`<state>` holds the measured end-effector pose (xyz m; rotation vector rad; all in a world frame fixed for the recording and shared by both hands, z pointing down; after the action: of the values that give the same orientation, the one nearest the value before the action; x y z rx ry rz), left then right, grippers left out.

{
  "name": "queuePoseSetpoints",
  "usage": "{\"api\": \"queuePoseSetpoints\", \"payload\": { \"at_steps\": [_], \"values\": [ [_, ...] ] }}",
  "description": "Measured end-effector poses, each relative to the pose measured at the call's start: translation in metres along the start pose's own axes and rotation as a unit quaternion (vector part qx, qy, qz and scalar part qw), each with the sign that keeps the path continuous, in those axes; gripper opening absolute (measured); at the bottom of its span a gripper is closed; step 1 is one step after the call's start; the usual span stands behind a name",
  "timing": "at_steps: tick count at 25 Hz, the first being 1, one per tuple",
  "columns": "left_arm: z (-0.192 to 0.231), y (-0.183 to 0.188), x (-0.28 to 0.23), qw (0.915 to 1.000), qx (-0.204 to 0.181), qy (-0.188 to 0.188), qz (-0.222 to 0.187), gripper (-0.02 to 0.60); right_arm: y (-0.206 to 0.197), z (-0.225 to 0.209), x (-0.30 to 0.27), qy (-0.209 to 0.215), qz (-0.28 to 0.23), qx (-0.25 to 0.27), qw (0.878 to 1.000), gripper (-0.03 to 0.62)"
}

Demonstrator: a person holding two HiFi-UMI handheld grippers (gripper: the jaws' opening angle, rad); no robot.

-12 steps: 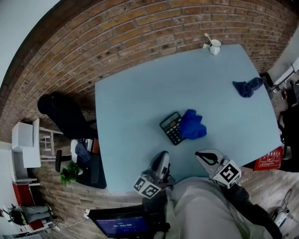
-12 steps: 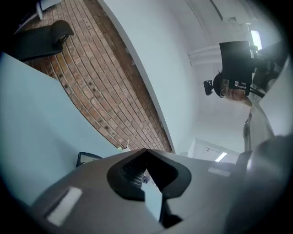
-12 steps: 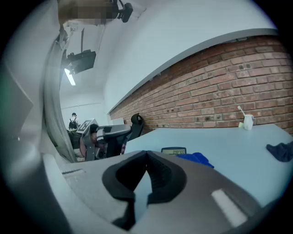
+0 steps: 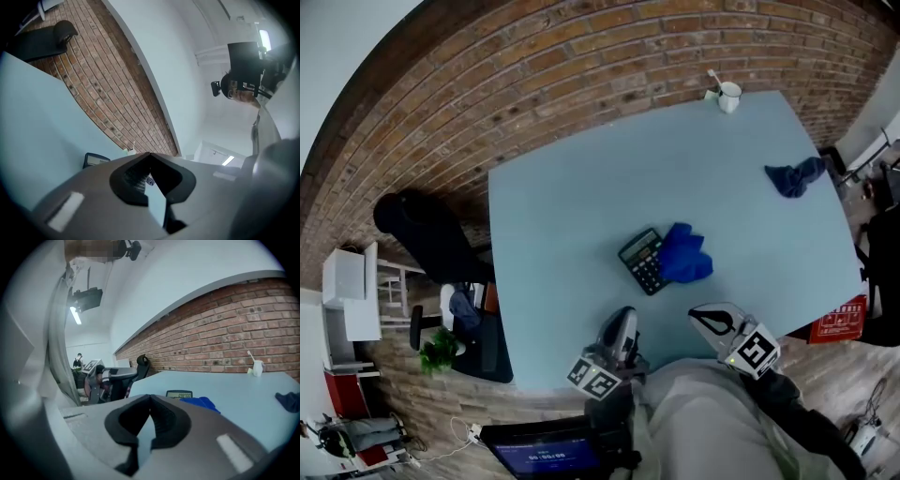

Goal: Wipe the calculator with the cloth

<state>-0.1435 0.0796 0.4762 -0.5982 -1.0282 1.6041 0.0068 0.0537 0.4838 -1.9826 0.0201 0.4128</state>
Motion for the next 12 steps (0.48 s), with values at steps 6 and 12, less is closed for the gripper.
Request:
{"api": "queuePoseSetpoints", "payload": {
  "at_steps": [6,12],
  "values": [
    [0.041,-0.012,-0.014,0.9979,-0.017,0.036,0.051,0.062,0.001,-0.021,-0.015,-0.002,0.023,0.065,0.998,0.002],
    [0.103,-0.021,-0.047,0.9892,-0.078,0.060,0.109,0.215,0.008,-0.075,-0.044,-0.068,0.037,0.076,0.994,0.143]
  ]
}}
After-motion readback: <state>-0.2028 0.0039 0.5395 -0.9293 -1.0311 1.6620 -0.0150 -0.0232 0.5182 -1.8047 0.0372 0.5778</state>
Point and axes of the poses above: the fingertips, and each gripper's own axes: x backward along the fingers, z to its left, y out of its top, the point moved 2 cm from there along x, backward along the fingers, and after that the axes turned 13 degrees about -x, right-handed, at the moved point
